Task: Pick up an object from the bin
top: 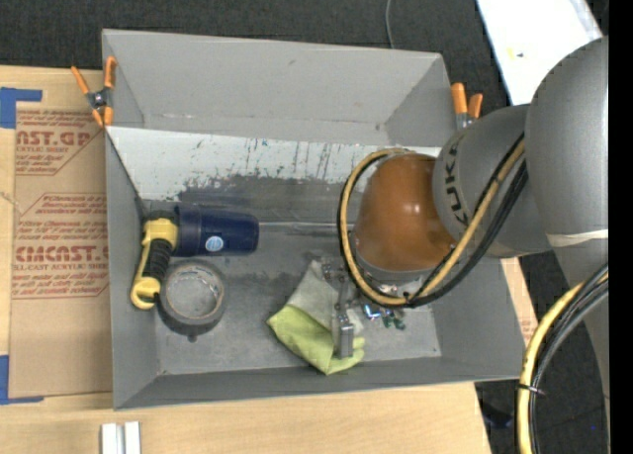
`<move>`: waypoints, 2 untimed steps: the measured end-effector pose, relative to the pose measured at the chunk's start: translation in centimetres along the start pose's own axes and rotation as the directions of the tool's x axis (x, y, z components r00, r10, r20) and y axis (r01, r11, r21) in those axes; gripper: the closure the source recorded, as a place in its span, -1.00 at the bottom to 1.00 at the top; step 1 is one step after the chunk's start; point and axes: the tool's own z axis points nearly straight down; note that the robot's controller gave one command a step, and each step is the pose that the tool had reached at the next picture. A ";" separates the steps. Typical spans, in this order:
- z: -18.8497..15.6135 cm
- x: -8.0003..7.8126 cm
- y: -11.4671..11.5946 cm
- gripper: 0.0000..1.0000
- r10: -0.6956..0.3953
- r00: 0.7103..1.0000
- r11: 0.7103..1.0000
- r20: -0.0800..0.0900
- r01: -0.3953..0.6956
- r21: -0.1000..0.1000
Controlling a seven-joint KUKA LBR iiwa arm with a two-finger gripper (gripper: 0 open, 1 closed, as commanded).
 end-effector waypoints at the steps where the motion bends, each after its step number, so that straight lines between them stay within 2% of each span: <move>1: -1.0 1.5 1.1 -1.00 -0.276 0.961 0.961 0.003 0.276 0.001; 2: -0.6 3.3 -0.7 1.00 -0.250 0.968 0.968 0.005 0.250 -0.002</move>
Offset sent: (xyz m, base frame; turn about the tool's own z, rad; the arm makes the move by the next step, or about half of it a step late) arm -0.0326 -0.0128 0.0062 -0.2523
